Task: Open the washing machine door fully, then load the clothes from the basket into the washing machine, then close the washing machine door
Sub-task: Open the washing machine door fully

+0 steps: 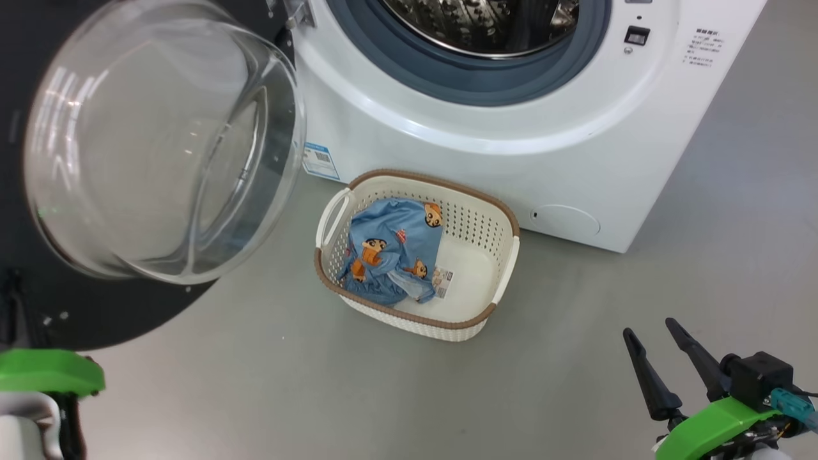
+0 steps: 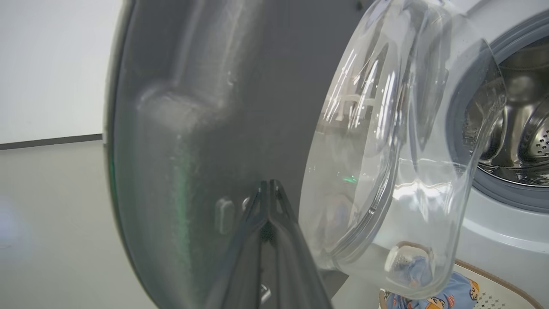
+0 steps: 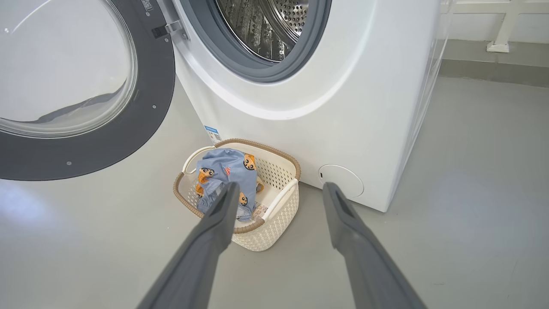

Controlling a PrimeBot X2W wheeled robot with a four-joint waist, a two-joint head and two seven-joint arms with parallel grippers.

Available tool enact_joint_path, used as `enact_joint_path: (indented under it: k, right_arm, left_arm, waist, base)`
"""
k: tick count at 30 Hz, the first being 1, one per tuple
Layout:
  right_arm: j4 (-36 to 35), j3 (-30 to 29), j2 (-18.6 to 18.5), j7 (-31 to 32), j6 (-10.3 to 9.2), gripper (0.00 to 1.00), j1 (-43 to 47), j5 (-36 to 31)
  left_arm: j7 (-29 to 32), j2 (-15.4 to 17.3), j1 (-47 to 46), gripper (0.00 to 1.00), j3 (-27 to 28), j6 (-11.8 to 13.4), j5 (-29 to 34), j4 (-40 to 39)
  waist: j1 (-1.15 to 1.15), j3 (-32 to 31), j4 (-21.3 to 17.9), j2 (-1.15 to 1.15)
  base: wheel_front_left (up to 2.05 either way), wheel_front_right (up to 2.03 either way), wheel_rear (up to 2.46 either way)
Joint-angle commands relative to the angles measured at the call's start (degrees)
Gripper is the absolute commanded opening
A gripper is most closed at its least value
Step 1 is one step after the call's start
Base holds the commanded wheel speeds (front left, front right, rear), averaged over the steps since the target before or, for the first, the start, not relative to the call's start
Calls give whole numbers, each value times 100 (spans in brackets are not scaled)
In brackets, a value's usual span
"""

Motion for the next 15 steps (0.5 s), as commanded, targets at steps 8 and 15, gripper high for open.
enact_joint_path:
  k: [8,15]
  right_arm:
    - [-165,162,-250,-69,9,100,-305,1]
    - [-204,181,-356,-69,9,100,-462,-34]
  left_arm:
    - [-32,634,-813,0,551,164,211,459]
    - [-32,910,-1229,0,887,180,242,863]
  waist:
    - [0,370,-32,0]
    - [0,663,-64,0]
  base:
    - [0,0,0]
    - [0,0,0]
